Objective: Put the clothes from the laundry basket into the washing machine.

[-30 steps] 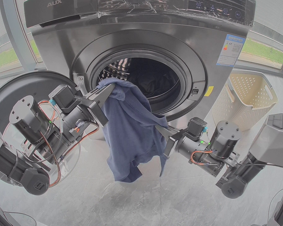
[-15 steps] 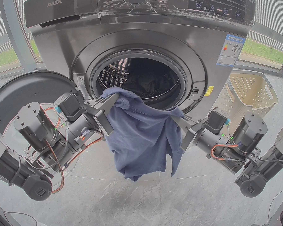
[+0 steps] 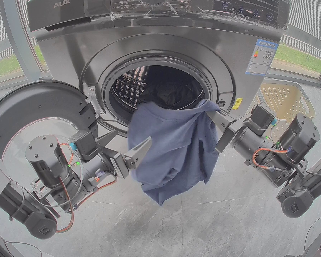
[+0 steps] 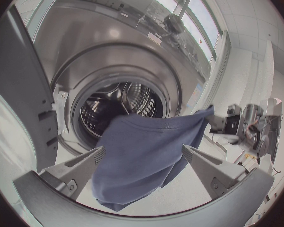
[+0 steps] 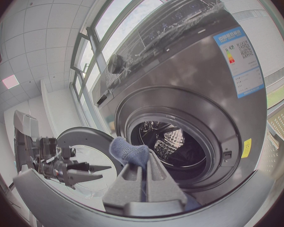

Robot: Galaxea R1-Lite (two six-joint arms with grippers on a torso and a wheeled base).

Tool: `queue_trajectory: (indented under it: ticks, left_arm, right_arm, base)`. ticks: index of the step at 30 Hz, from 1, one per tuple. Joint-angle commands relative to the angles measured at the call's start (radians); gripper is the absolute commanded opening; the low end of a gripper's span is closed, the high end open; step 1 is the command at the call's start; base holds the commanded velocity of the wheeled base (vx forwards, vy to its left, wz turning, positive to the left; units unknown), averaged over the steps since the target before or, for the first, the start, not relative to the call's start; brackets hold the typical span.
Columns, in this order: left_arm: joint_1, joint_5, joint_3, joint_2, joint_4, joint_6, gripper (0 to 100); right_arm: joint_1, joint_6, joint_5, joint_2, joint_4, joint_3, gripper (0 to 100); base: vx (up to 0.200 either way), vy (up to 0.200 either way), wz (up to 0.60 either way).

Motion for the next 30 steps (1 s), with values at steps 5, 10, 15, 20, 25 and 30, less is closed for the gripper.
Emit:
queue_trajectory:
  ticks: [5, 10, 15, 20, 25, 30]
  left_arm:
    - [-0.005, 0.001, 0.04, 0.067, 0.007, 0.002, 100]
    - [0.004, -0.005, -0.006, 0.137, 0.002, 0.005, 100]
    - [0.034, -0.013, -0.051, 0.189, 0.002, 0.01, 100]
    - [0.064, -0.039, -0.064, 0.258, -0.016, 0.014, 100]
    - [0.07, -0.066, -0.06, 0.285, -0.025, 0.046, 100]
    - [0.068, -0.099, -0.075, 0.336, -0.027, 0.056, 100]
  right_arm:
    - [0.011, 0.001, 0.017, -0.044, -0.001, -0.005, 0]
    - [0.018, -0.001, 0.022, -0.047, -0.001, 0.005, 0]
    - [0.022, -0.008, 0.058, -0.074, -0.001, 0.042, 0]
    - [0.022, -0.008, 0.068, -0.093, -0.001, 0.056, 0]
    - [0.022, -0.008, 0.068, -0.093, -0.001, 0.054, 0]
    - [0.034, -0.008, 0.068, -0.093, -0.001, 0.054, 0]
  base:
    - [0.0, 0.0, 0.0]
    - [0.0, 0.0, 0.0]
    - [0.0, 0.0, 0.0]
    - [0.0, 0.0, 0.0]
    - [0.0, 0.0, 0.0]
    - [0.0, 0.0, 0.0]
